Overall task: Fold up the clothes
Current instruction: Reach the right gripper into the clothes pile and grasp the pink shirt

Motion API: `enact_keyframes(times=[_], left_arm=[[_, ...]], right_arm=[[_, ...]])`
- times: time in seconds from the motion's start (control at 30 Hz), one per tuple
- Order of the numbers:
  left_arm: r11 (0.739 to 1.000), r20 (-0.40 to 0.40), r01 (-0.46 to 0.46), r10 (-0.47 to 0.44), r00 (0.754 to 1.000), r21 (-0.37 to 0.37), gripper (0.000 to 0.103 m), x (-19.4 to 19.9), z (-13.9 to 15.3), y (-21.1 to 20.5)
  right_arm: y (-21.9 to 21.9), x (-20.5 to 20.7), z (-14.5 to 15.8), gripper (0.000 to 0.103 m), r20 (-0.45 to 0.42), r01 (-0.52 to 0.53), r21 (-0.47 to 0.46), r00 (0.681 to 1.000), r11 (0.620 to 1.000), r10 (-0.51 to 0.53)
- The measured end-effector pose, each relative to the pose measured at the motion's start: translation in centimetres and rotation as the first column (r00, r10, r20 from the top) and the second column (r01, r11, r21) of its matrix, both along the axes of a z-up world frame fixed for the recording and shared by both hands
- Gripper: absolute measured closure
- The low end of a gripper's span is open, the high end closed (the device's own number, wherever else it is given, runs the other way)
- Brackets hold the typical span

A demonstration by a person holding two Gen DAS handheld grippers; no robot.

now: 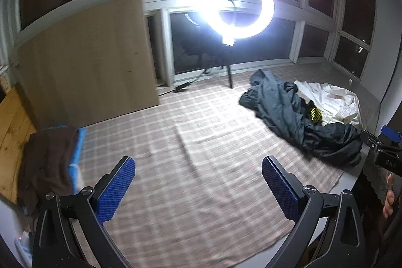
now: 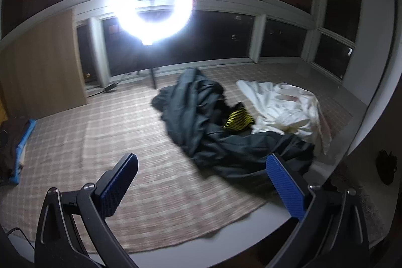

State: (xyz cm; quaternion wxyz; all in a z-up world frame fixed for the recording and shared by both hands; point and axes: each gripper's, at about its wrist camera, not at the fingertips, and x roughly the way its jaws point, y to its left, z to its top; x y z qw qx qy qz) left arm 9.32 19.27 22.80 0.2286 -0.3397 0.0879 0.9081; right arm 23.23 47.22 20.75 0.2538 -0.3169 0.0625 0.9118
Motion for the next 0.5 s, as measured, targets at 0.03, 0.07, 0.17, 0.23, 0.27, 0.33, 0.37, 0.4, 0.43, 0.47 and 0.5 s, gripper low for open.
enact_keyframes(times=[0.03,0.07,0.17,0.23,0.27,0.33,0.37,0.4,0.43,0.47,0.5], left_arm=[[1.0,0.0,0.002,-0.002,1.0,-0.003,0.002,-0.2,0.1,1.3],[1.0,-0.001,0.003,-0.003,1.0,-0.005,0.002,-0.4,0.2,2.7],[1.0,-0.002,0.007,-0.007,1.0,-0.012,0.002,-1.0,0.5,6.7],[1.0,-0.009,0.013,-0.013,1.0,-0.017,0.001,-1.4,0.8,9.4],[1.0,-0.014,0.016,-0.016,1.0,-0.019,0.001,-1.6,1.0,10.8],[1.0,-0.012,0.017,-0.017,1.0,-0.018,0.001,-2.2,1.2,13.0],[1.0,-0.01,0.016,-0.016,1.0,-0.017,0.002,-2.6,1.3,14.1],[1.0,-0.004,0.015,-0.015,1.0,-0.013,0.001,-2.9,1.4,15.1],[1.0,0.004,0.015,-0.014,1.0,-0.012,0.001,-3.2,1.4,16.0],[1.0,0.013,0.015,-0.014,1.0,-0.013,0.001,-3.5,1.3,16.8],[1.0,0.016,0.009,-0.009,1.0,-0.021,0.002,-3.8,1.3,17.6]], right_arm=[[1.4,0.1,-0.1,0.0,-0.006,0.006,-0.004,1.0,1.0,-0.006],[2.9,0.1,-0.2,0.0,-0.007,0.013,-0.011,1.0,1.0,-0.013],[7.3,-0.3,-0.4,0.0,-0.002,0.026,-0.028,1.0,0.999,-0.026],[10.8,-0.4,-0.4,0.0,-0.004,0.037,-0.023,0.999,0.999,-0.037],[12.8,-0.4,-0.4,0.0,-0.004,0.044,-0.015,0.999,0.999,-0.044],[16.7,-0.3,-0.5,0.0,-0.002,0.062,-0.002,0.998,0.998,-0.062],[19.0,-0.3,-0.7,0.0,0.005,0.076,0.002,0.997,0.997,-0.076],[21.4,-0.3,-0.9,0.0,0.014,0.092,0.005,0.996,0.996,-0.092],[23.6,-0.3,-1.2,0.0,0.02,0.104,0.005,0.994,0.995,-0.104],[25.8,-0.3,-1.4,0.0,0.026,0.114,0.004,0.993,0.994,-0.114],[28.4,-0.3,-1.8,0.0,0.034,0.124,0.0,0.992,0.992,-0.124]])
